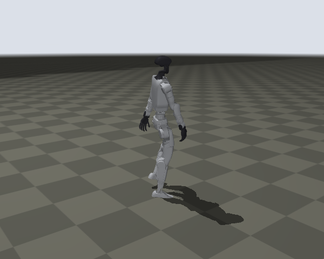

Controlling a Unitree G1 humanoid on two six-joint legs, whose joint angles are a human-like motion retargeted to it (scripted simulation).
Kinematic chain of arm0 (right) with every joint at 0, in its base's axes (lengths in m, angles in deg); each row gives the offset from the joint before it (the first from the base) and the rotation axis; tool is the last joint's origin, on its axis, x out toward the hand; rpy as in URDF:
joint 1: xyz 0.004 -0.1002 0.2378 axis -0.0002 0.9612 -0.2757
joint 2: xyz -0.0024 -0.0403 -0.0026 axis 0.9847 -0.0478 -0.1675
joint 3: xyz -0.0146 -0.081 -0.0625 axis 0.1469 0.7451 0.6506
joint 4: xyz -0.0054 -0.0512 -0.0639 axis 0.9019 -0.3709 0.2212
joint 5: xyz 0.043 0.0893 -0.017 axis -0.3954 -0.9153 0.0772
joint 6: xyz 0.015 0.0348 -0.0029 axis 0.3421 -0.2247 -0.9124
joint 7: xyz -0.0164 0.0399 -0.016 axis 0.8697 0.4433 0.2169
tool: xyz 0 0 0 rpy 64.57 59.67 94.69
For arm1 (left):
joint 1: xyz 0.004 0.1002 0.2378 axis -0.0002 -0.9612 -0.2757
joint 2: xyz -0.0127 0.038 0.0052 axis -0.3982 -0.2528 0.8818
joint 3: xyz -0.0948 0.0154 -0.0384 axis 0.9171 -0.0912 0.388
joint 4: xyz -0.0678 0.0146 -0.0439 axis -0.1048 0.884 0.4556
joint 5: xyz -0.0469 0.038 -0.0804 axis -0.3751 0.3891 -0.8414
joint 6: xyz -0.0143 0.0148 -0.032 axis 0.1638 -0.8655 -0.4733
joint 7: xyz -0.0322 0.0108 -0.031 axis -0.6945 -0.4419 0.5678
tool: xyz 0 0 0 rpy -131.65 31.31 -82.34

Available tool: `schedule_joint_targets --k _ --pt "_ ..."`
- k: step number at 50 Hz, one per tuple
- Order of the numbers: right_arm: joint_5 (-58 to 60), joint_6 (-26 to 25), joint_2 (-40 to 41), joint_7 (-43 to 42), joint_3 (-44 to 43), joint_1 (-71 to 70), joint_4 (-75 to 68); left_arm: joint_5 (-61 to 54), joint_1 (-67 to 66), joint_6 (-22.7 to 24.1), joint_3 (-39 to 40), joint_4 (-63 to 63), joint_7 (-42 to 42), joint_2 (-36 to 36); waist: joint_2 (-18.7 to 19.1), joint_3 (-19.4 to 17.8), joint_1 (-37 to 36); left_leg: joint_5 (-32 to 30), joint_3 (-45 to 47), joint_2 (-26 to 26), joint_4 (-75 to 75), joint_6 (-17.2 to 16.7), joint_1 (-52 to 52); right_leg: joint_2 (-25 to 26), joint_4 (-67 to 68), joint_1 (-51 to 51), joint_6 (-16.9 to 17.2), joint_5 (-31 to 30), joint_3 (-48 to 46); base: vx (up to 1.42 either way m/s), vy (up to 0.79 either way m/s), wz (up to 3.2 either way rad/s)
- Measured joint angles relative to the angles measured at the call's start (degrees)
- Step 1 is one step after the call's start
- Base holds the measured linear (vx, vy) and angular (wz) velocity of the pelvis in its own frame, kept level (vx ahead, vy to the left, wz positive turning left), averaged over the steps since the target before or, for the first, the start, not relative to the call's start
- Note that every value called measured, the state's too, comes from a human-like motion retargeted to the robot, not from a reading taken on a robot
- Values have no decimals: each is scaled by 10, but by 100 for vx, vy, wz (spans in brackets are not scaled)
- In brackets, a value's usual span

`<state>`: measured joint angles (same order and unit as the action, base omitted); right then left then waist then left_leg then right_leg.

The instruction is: In place motions

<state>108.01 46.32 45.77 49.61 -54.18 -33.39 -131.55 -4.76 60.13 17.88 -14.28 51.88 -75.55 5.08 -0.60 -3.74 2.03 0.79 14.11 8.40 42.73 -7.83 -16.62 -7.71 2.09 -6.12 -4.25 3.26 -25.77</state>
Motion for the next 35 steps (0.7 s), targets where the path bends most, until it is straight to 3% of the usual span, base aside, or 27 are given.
schedule_joint_targets --k 3,5,7,10,13,15,23,35 --pt "6 3 -2 1 9 18 -1 -1 2 5 -1 -10 -8 -5 7 11 4 -4 4 -27 -148 -2 77 9 3 0 4 5 11 20 6 -24" --pt "14 7 -5 1 17 30 -1 2 3 8 -3 -14 -13 -9 17 17 12 45 1 -43 -246 -15 132 25 5 0 5 10 17 26 9 -7" --pt "29 11 -10 1 23 41 -2 4 4 10 -4 -17 -16 -9 30 24 27 89 78 -29 -320 -8 178 40 7 -4 10 15 17 26 9 15" --pt "50 14 -21 -5 28 60 -9 8 9 8 0 -18 -15 -7 38 43 64 101 86 -44 -391 10 198 43 6 -3 21 20 5 30 16 52" --pt "55 15 -34 -15 25 78 -9 15 24 9 6 -26 -14 -9 38 57 87 100 85 -48 -403 8 185 35 5 6 32 21 -12 10 6 57" --pt "52 18 -44 -20 16 92 -2 21 40 11 4 -35 -16 -17 31 50 84 111 46 -58 -389 20 171 29 4 4 38 18 -17 15 5 15" --pt "51 31 -54 -12 18 152 39 12 45 22 2 -93 -31 -44 -12 16 38 137 58 -77 -379 37 200 13 15 -14 45 13 -5 18 3 -36" --pt "54 44 -56 -13 9 199 63 29 41 13 -2 -44 -11 -50 -29 23 40 160 74 -98 -393 61 223 1 44 -2 58 2 28 17 10 -23"
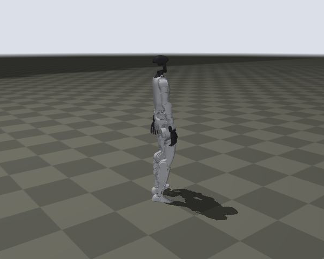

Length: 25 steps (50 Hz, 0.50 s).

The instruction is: In place motions

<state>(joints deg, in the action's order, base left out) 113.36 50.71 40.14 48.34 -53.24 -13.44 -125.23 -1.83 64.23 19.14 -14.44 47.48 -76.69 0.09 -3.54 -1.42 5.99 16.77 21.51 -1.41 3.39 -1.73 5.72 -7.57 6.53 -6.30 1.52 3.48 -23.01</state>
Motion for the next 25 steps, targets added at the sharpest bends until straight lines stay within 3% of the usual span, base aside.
schedule_joint_targets --k 9,14,18,25 --pt "6 -2 -13 -15 -42 62 16 0 46 -1 -67 41 -9 14 2 -10 -4 14 2 -3 -1 16 4 -19 82 39 16 -26 28 9 13 -13" --pt "12 -2 -23 -31 -63 89 7 1 103 -5 -102 36 -16 30 10 -31 -8 18 23 7 -2 25 4 -22 208 109 18 -95 79 -4 12 -39" --pt "18 -5 -34 -47 -74 104 -10 -7 160 1 -92 8 -23 41 27 -61 18 15 28 32 -2 30 6 9 346 190 -37 -127 130 -12 11 3" --pt "44 -15 -52 -73 -104 130 -55 -16 277 14 -45 -32 -69 35 38 -92 79 9 9 66 9 41 -15 -16 577 317 -91 -53 54 -13 3 34"
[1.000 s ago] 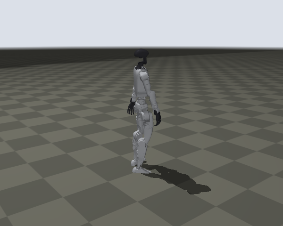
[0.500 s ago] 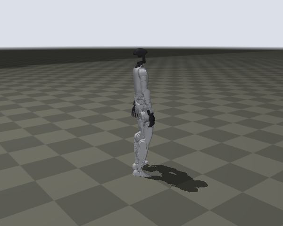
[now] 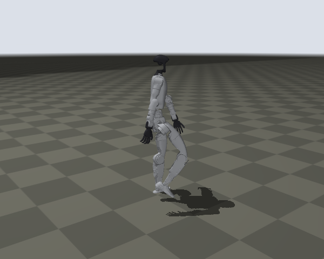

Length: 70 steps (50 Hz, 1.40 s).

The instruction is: In place motions

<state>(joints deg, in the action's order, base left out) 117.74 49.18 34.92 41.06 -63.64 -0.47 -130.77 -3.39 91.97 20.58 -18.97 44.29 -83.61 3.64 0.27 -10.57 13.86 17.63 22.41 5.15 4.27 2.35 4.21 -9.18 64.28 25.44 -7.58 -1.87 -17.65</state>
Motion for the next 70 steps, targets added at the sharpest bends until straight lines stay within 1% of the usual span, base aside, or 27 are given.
schedule_joint_targets --k 3,5,10,16,18,20,21,22,24,27,31,37,40,45,52,55,59,60,62,63,65,68,70 --pt "-4 -6 -11 -17 -17 15 -21 -17 41 13 17 -17 -17 -2 -6 -8 20 -3 -6 0 0 3 -4 -13 54 38 -9 8 -17 -8 -1 33" --pt "-15 -10 -17 -27 -27 24 -34 -29 60 21 24 -27 -23 -2 -6 -14 28 -4 -10 3 1 4 -6 -16 64 49 -10 7 -24 -7 0 21" --pt "-36 -19 -27 -52 -31 33 -61 -43 82 39 20 -36 -32 3 -5 -12 23 -4 -2 4 -2 0 -5 -3 18 39 3 -4 -23 -2 -1 -17" --pt "-27 -26 -12 -38 -26 31 -47 -29 49 44 3 -41 -27 14 -13 12 -14 0 27 -10 -14 -10 7 43 -165 -54 44 -45 19 4 -6 -55" --pt "-28 -22 -2 -26 -25 25 -34 -32 29 42 1 -32 -21 18 -18 22 -29 3 38 -19 -16 -14 12 62 -257 -103 59 -69 47 6 -8 -62" --pt "-31 -19 7 -16 -21 16 -19 -33 8 37 -1 -19 -10 22 -26 31 -41 6 44 -34 -18 -18 17 72 -358 -156 70 -109 71 8 -8 -43" --pt "-30 -17 10 -12 -19 13 -12 -32 -3 34 -3 -12 -5 25 -30 37 -44 8 44 -42 -18 -19 18 69 -404 -181 89 -100 70 10 -8 -22" --pt "-28 -17 13 -8 -16 9 -6 -30 -13 32 -4 -5 0 26 -33 43 -47 9 44 -49 -17 -20 18 63 -445 -205 100 -83 60 11 -8 -12" --pt "-21 -16 18 2 -8 2 6 -25 -32 25 -6 10 11 27 -37 53 -53 12 40 -58 -16 -24 21 50 -505 -244 94 -29 20 9 -15 -6" --pt "-5 -15 22 14 7 -10 22 -17 -56 16 -4 29 20 27 -42 65 -65 14 35 -67 -14 -32 23 53 -573 -273 83 1 16 4 -16 -23" --pt "18 -7 25 17 24 -32 45 -14 -86 12 7 32 26 23 -39 73 -80 14 44 -59 -9 -45 22 63 -616 -282 81 -1 31 -7 -21 -32" --pt "16 -4 27 16 20 -37 52 -28 -144 9 25 1 35 17 -32 83 -54 2 42 -39 -4 -60 13 73 -614 -279 67 20 20 -7 -23 29" --pt "0 -8 25 14 13 -28 40 -29 -167 12 29 -2 33 13 -30 84 -40 -4 37 -29 1 -67 12 78 -616 -288 63 28 7 -6 -23 47" --pt "-24 -22 15 0 11 -10 10 -11 -209 10 33 3 39 6 -25 87 -37 -11 30 -16 12 -79 11 88 -621 -297 53 37 -2 -4 -18 18" --pt "-43 -39 15 -28 52 -50 -60 -10 -290 8 81 21 44 9 -14 83 -40 -23 27 2 33 -97 14 99 -607 -297 41 51 0 -7 -12 -7" --pt "-48 -48 24 -37 78 -81 -79 -14 -325 4 99 39 53 14 -16 79 -46 -43 19 12 81 -103 -1 94 -601 -300 37 54 5 -7 -7 -9" --pt "-62 -56 48 -25 108 -134 -78 -3 -356 -3 109 59 68 14 -37 55 -61 -113 -3 31 224 -84 -58 66 -595 -309 35 56 8 -16 -5 0" --pt "-66 -55 54 -20 115 -147 -73 2 -362 -4 109 63 71 13 -42 48 -62 -132 -14 36 264 -76 -76 59 -594 -312 35 56 5 -22 -8 26" --pt "-79 -51 72 -2 125 -182 -52 20 -377 -6 107 69 74 10 -49 31 -77 -193 -42 54 384 -36 -144 48 -591 -316 32 56 -1 -22 -9 16" --pt "-83 -49 79 8 129 -196 -42 29 -385 -5 107 71 75 9 -51 26 -88 -215 -53 60 428 -22 -173 45 -590 -315 30 55 0 -17 -6 -8" --pt "-88 -46 92 26 124 -227 -25 44 -398 -6 107 78 79 10 -46 18 -111 -209 -70 74 510 -15 -228 46 -588 -313 26 52 3 -13 0 -14" --pt "-92 -43 110 44 110 -273 -6 65 -417 -11 117 82 95 15 -34 8 -134 -177 -71 105 601 -18 -292 54 -590 -313 19 48 2 -12 3 -6" --pt "-103 -38 121 55 106 -302 11 78 -431 -11 122 82 112 18 -30 1 -144 -163 -76 106 655 -15 -335 56 -593 -315 13 45 -1 -7 4 2"
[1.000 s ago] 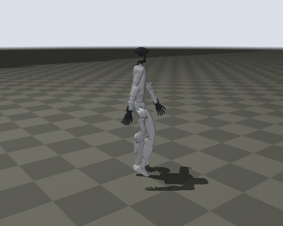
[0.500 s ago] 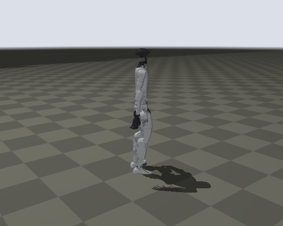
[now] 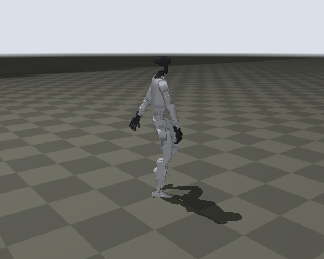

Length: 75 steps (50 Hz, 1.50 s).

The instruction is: In place motions

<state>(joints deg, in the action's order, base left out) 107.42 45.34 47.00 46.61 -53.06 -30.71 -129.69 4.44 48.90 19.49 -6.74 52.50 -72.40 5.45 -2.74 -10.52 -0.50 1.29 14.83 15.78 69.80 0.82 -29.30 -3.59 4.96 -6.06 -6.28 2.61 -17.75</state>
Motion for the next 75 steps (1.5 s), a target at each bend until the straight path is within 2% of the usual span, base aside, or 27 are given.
schedule_joint_targets --k 7,13,17,22,23,25,29,34,44,54,58,62,64,65,68,70,75 --pt "-33 16 24 47 -1 -55 82 24 -28 -10 13 0 10 -10 2 -9 -47 27 6 18 114 7 -87 9 -10 -1 -16 -5 5 0 0 -5" --pt "-33 23 33 52 5 -60 104 12 -30 -19 22 0 8 -18 0 -2 -44 16 18 14 61 -11 -39 6 -11 -7 -12 2 -4 4 2 20" --pt "-18 20 34 51 14 -34 96 12 -23 -12 22 0 1 -20 -1 25 -22 1 17 -16 -56 -29 37 -1 -14 -8 -2 7 -19 14 6 42" --pt "5 6 28 45 25 10 70 1 -9 -5 33 -21 -11 -20 -7 56 -7 -22 -12 -107 -295 -40 164 -10 -15 -6 11 13 -20 17 6 11" --pt "8 6 25 47 26 18 65 -6 -5 -4 37 -28 -17 -21 -6 60 -9 -11 -11 -120 -357 -52 196 -8 -14 -5 12 15 -14 19 7 -12" --pt "11 9 20 53 23 36 52 -23 3 1 41 -39 -30 -23 1 70 -2 63 26 -119 -456 -63 264 0 -12 -5 17 19 -18 23 9 16" --pt "13 3 11 45 15 62 23 -41 19 1 42 -53 -33 -22 20 96 36 133 36 -130 -579 -57 307 14 -15 -1 29 23 -40 21 13 52" --pt "-2 9 5 34 23 64 17 -45 54 6 35 -73 -37 -36 23 92 59 131 45 -147 -643 -46 315 9 -12 15 40 19 -54 2 6 16" --pt "29 39 -11 54 34 90 86 -60 87 -1 50 -67 -50 -63 10 84 46 143 58 -164 -655 -27 321 -7 -6 21 58 8 -42 11 10 -19" --pt "33 59 -46 43 -33 184 92 -76 148 -11 40 -11 -76 -67 -6 94 25 162 60 -178 -653 -11 337 -18 35 23 75 11 -25 19 10 -12" --pt "58 65 -65 22 -60 231 71 -105 187 -6 20 0 -77 -45 -5 92 29 168 57 -174 -650 -5 341 -28 97 42 83 -7 -30 14 13 -4" --pt "74 59 -90 -16 -85 272 45 -130 248 2 -25 -2 -81 -8 7 75 31 172 82 -155 -649 1 342 -40 263 126 117 -120 12 -2 12 -54" --pt "71 58 -102 -30 -94 288 35 -137 276 8 -49 -13 -84 6 15 57 52 173 85 -144 -647 5 346 -45 361 178 102 -159 19 -6 14 -18" --pt "68 57 -109 -35 -100 296 31 -140 292 11 -62 -20 -84 12 21 47 64 173 86 -138 -647 7 350 -46 416 207 83 -161 20 -10 14 14" --pt "59 54 -123 -52 -118 314 11 -133 348 12 -69 -43 -90 17 30 19 111 173 76 -125 -645 15 354 -97 569 279 24 -105 -38 -14 10 35" --pt "56 50 -128 -64 -132 328 -4 -132 383 18 -63 -60 -105 22 31 9 142 172 66 -118 -644 19 349 -114 643 328 -5 -84 -50 -13 2 56" --pt "47 38 -138 -92 -161 367 -46 -146 450 47 -79 -114 -138 36 34 12 196 165 47 -110 -647 24 332 -107 723 432 16 -81 -31 -5 -1 53"
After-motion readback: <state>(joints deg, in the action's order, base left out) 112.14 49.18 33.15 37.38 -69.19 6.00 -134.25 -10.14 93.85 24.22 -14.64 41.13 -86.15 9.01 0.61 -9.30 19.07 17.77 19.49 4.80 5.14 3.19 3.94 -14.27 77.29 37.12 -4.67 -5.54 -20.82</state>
